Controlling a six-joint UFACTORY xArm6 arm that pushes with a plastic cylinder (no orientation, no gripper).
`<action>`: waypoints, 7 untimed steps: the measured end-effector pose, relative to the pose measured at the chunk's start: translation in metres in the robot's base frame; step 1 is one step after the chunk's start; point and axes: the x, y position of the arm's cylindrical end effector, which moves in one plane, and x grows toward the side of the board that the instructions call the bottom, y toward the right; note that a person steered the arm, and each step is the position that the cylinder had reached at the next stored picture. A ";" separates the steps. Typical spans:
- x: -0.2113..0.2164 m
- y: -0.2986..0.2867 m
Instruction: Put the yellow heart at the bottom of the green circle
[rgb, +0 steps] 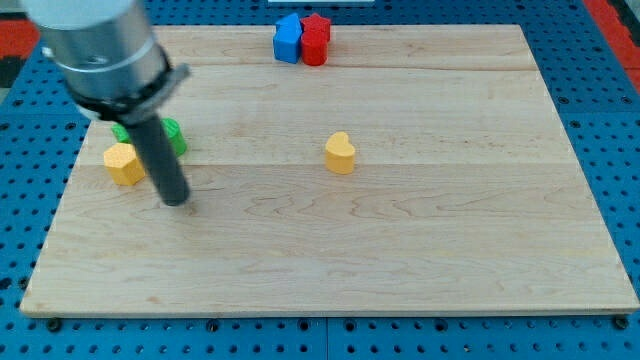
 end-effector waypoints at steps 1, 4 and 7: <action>0.001 0.081; -0.065 0.205; -0.071 0.011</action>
